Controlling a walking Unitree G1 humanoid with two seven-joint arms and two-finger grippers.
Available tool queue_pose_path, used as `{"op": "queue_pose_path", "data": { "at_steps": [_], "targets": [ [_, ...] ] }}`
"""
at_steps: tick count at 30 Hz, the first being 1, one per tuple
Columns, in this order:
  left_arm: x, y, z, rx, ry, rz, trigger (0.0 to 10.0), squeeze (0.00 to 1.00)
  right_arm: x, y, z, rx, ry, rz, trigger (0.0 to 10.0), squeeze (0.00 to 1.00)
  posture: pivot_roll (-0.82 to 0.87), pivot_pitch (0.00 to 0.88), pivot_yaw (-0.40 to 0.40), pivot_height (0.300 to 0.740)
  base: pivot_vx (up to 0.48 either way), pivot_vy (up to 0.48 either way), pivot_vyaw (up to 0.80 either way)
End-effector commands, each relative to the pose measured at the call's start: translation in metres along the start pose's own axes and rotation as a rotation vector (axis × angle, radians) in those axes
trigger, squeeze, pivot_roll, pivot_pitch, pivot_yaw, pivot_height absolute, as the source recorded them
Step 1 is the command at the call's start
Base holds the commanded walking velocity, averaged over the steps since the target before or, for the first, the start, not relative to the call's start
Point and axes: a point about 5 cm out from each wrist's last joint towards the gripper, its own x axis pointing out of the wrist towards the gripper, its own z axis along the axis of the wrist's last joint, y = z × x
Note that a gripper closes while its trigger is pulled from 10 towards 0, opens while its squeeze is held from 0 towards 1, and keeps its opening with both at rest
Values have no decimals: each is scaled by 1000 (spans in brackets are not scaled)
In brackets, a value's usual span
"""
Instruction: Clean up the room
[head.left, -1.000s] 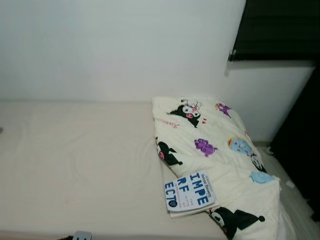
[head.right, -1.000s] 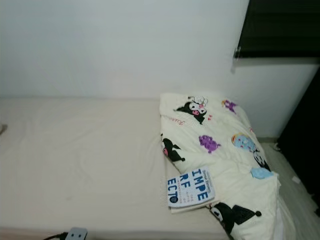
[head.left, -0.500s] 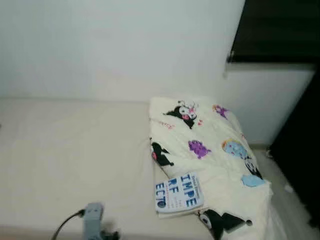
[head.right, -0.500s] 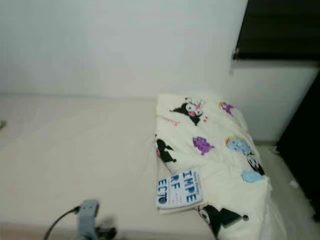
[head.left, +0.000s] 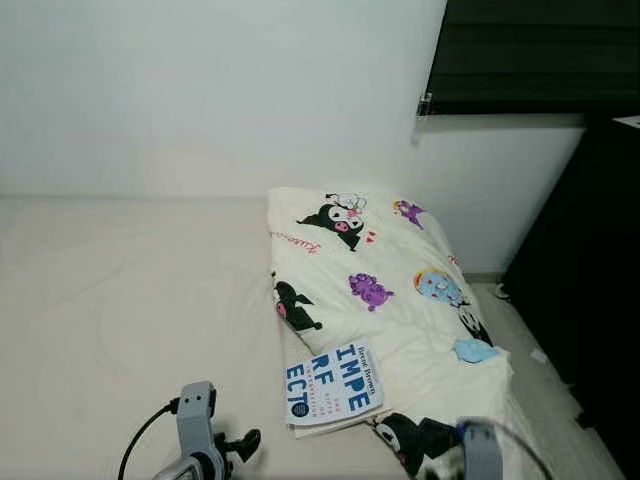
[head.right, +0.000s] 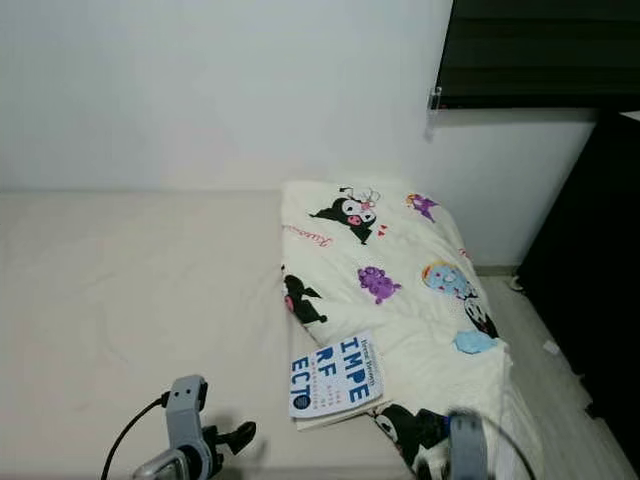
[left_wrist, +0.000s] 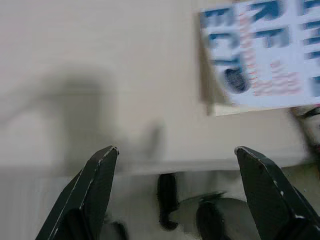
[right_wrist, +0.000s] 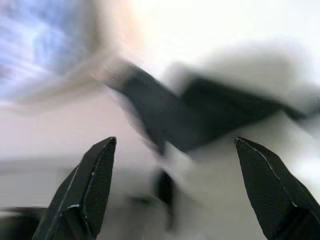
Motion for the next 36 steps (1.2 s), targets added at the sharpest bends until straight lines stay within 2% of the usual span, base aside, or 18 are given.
{"op": "queue_pose_path", "data": {
  "at_steps": [1,2,3,5,8,12,17,22,23,24,26,31,36],
  "targets": [
    [-7,13,-14,22,54,64,10000,0,5,17,14,23,-55,153,10000,0,-94,0,1,700,0,0,0],
    [-7,13,-14,22,54,64,10000,0,5,17,14,23,-55,153,10000,0,-94,0,1,700,0,0,0],
    [-10,19,-19,31,76,92,10000,0,8,27,23,23,-87,233,10000,0,-94,0,-5,695,0,0,0],
    [-16,28,-31,43,118,130,10000,0,10,39,36,14,-132,307,10000,0,-89,0,-8,685,0,0,0],
    [-16,28,-31,43,118,130,10000,0,10,39,36,14,-132,307,10000,0,-89,0,-8,685,0,0,0],
    [-28,39,-51,30,165,166,10000,0,15,46,57,-32,-190,303,10000,0,-65,0,-9,665,0,0,0],
    [-30,42,-54,12,162,175,10000,0,16,47,76,-56,-238,306,10000,0,-49,0,-13,650,0,0,0],
    [-24,41,-36,-55,75,165,10000,0,16,43,95,-90,-272,295,10000,0,-23,0,-25,635,0,0,0],
    [-21,42,-20,-86,10,161,10000,0,16,39,104,-104,-284,274,10000,0,-11,0,-31,630,0,0,0],
    [-21,42,-20,-86,10,161,10000,0,16,39,104,-104,-284,274,10000,0,-11,0,-31,630,0,0,0],
    [-18,45,2,-121,-80,161,10000,0,15,33,115,-120,-294,233,10000,0,-5,0,-33,620,0,0,0],
    [-20,56,38,-156,-243,133,10000,0,10,14,130,-139,-322,145,10000,0,24,12,-20,595,0,0,0],
    [-25,62,58,-176,-329,82,10000,0,5,0,141,-110,-357,105,10000,0,58,59,-5,575,0,0,0]
  ]
}}
